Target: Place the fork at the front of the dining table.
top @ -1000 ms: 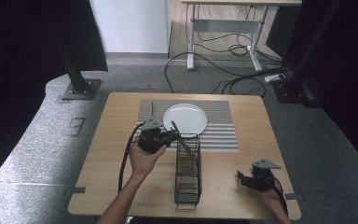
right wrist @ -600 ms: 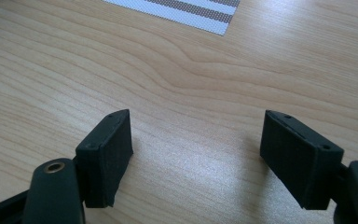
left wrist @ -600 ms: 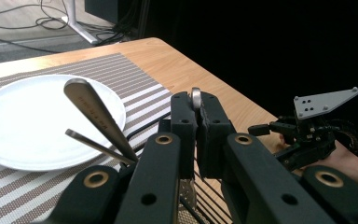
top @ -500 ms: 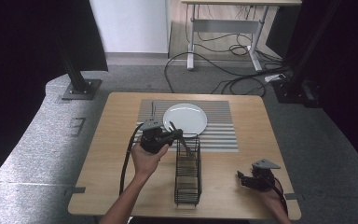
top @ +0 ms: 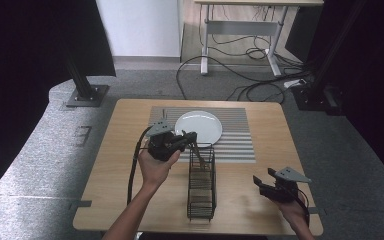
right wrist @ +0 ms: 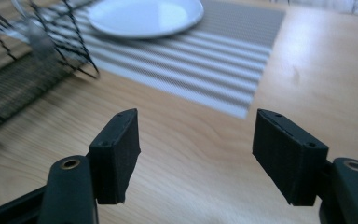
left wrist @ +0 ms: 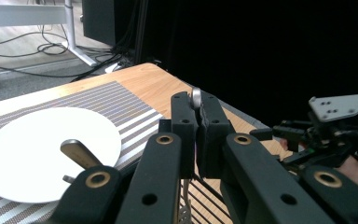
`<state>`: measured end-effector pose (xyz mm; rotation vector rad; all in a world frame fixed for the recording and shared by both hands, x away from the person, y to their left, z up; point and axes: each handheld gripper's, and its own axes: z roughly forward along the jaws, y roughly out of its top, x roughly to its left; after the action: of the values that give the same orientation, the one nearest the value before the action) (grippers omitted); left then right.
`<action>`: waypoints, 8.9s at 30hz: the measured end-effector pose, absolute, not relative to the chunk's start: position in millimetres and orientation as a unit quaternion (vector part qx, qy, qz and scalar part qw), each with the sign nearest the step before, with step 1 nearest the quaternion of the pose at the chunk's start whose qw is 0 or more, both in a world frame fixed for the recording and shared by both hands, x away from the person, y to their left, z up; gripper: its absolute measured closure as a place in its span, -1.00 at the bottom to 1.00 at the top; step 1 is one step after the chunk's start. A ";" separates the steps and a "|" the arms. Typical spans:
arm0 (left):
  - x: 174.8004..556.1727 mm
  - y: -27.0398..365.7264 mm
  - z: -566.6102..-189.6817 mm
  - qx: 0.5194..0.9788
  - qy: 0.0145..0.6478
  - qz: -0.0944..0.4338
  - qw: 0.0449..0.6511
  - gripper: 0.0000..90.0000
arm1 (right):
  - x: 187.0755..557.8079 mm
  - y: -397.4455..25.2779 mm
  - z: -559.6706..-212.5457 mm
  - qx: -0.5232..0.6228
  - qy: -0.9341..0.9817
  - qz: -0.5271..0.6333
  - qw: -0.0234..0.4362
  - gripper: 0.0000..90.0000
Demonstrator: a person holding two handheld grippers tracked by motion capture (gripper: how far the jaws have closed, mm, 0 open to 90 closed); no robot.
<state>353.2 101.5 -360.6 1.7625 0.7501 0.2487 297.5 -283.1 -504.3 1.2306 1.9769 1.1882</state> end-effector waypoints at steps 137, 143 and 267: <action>321.8 129.5 -401.9 0.774 0.315 0.162 0.525 -0.38 | 366.7 -222.7 -426.4 0.360 0.742 0.502 0.262 0.88; 320.9 140.8 -410.3 0.770 0.327 0.162 0.524 -0.38 | 378.4 -220.6 -442.7 0.351 0.753 0.494 0.258 0.88; 311.6 174.8 -460.6 0.763 0.380 0.147 0.502 -0.33 | 506.8 -237.8 -546.2 0.438 0.767 0.424 0.201 0.73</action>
<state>311.6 174.8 -460.6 1.8436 0.9193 0.3546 506.8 -237.8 -546.2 1.2235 2.1414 1.1846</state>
